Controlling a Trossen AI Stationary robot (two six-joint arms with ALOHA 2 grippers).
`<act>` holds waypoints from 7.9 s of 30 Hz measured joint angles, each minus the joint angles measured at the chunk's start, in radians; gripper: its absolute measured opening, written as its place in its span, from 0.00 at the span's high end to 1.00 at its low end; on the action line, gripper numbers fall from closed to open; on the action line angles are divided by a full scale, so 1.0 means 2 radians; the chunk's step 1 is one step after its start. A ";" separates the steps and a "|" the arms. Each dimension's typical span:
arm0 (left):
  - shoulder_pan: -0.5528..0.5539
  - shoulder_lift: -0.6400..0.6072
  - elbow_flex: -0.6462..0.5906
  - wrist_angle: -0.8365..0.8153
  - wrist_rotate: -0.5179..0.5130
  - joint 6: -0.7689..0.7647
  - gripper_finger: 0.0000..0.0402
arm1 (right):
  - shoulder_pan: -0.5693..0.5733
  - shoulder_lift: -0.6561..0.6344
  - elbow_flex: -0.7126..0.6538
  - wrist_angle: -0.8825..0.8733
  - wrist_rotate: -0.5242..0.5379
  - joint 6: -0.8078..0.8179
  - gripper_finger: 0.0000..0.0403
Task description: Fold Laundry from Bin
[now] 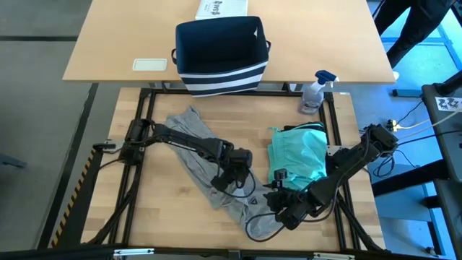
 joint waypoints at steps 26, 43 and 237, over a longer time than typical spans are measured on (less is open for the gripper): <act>-0.236 -0.088 -0.080 -0.088 -0.183 -0.343 0.71 | -0.091 0.046 0.000 0.186 -0.155 -0.148 0.59; -0.265 -0.194 -0.388 0.338 -0.288 -0.404 0.73 | -0.091 0.046 0.000 0.198 -0.136 -0.159 0.59; -0.240 -0.045 -0.262 0.525 -0.268 -0.133 0.49 | -0.125 0.061 0.000 0.113 -0.203 -0.036 1.00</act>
